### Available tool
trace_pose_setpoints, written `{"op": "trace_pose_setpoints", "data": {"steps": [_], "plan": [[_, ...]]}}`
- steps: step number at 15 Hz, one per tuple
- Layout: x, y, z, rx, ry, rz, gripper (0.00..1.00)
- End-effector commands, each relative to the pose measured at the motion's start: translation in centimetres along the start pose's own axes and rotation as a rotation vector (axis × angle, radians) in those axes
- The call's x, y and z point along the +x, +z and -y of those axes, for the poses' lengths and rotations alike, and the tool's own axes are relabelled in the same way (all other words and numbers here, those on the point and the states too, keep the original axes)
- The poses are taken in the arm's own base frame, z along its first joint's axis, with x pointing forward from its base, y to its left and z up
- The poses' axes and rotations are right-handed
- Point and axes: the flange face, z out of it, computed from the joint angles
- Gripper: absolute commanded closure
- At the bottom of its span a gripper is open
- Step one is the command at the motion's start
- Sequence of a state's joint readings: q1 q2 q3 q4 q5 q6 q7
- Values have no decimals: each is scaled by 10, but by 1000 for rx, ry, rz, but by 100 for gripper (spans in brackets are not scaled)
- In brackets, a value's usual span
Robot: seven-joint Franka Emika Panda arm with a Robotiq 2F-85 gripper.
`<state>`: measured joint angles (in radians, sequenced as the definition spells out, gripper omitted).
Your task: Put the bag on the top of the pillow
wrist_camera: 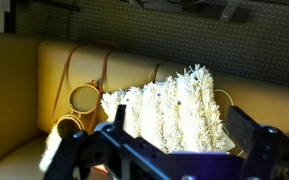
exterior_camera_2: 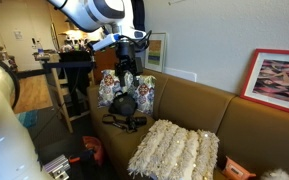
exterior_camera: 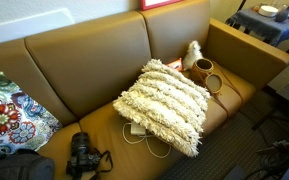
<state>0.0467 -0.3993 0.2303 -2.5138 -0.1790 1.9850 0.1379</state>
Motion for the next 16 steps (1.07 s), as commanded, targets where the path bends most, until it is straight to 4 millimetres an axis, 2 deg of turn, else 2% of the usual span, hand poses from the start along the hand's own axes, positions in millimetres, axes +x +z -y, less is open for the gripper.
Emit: {"op": "trace_pose_setpoints", "data": {"steps": [1,5,9,11,16], "plan": [[0,0,0,0,0,1,0],[13,16,-5,-15,14,15,0],[28,48,-33,-61,103,18,0],[36,75,-55,-86,141,30,0],[56,153,-131,-114,286,-2,0]]}}
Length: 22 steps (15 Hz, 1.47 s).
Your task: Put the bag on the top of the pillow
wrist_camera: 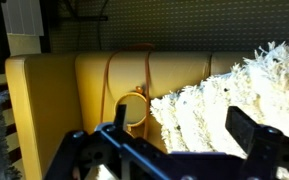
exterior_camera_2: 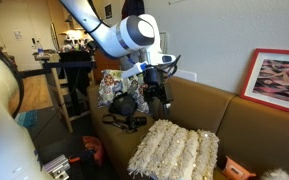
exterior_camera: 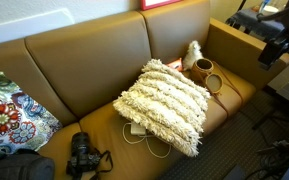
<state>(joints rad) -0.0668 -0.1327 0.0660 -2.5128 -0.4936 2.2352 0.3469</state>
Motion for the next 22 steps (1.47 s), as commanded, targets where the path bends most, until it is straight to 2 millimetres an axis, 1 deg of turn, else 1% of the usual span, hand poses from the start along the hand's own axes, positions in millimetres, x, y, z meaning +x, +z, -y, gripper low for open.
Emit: {"op": "trace_pose_setpoints", "data": {"steps": [1,3,4,5,7,9,11,12,14,15,16,18,19,20,21,22], "plan": [[29,61,-39,9,100,-36,0],[39,93,-56,14,149,-66,0],[41,110,-62,15,163,-78,0],[44,126,-66,15,174,-85,0],[48,158,-69,14,189,-89,0],[47,188,-63,17,187,-96,0],[42,214,-52,11,189,-113,0],[39,224,-46,12,186,-124,0],[38,234,-37,12,221,-158,0],[39,236,-33,24,244,-170,0],[45,234,-31,33,268,-186,0],[67,222,-30,40,313,-203,0],[82,211,-32,43,340,-207,0],[95,203,-33,54,364,-203,0],[74,214,-29,49,344,-203,0],[83,208,-29,52,348,-216,0]]}}
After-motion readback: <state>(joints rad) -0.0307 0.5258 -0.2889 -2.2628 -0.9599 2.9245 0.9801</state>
